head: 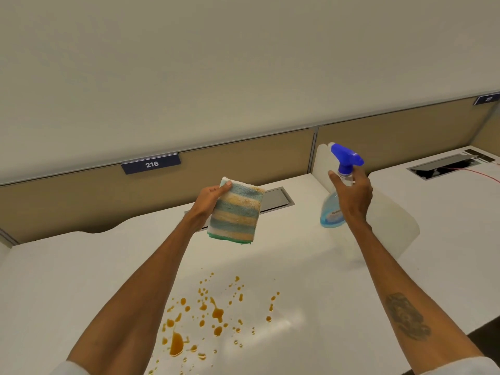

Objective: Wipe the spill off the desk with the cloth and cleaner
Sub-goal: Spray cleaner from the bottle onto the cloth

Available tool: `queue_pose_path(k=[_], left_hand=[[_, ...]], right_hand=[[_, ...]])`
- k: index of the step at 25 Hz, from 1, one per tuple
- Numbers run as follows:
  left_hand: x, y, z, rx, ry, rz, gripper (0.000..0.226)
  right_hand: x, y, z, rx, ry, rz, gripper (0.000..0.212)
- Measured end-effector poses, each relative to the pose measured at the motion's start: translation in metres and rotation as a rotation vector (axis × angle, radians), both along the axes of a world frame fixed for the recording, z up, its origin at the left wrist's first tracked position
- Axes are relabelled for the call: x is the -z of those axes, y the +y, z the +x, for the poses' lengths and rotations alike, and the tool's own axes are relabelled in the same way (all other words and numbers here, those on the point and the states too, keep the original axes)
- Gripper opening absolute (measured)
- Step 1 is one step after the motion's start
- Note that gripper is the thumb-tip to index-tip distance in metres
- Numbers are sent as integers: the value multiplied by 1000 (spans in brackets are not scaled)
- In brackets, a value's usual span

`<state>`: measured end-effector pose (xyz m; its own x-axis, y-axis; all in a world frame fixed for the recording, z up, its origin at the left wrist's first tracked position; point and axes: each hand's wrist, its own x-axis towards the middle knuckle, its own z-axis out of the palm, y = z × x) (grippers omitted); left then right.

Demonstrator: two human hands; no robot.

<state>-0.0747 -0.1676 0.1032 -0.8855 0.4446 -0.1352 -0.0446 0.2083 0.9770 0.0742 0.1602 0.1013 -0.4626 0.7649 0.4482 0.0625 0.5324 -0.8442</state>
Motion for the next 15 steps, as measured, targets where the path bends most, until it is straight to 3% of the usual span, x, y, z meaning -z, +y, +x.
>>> queue_pose_path(k=[3, 8, 15], left_hand=[[-17, -35, -3, -39, 9, 11, 47], [-43, -103, -7, -149, 24, 103, 42], [-70, -164, -6, -178, 11, 158, 50]], right_hand=[[-29, -58, -11, -171, 76, 19, 41], [-57, -175, -22, -526, 186, -160, 34], [-61, -295, -24, -956, 91, -331, 50]])
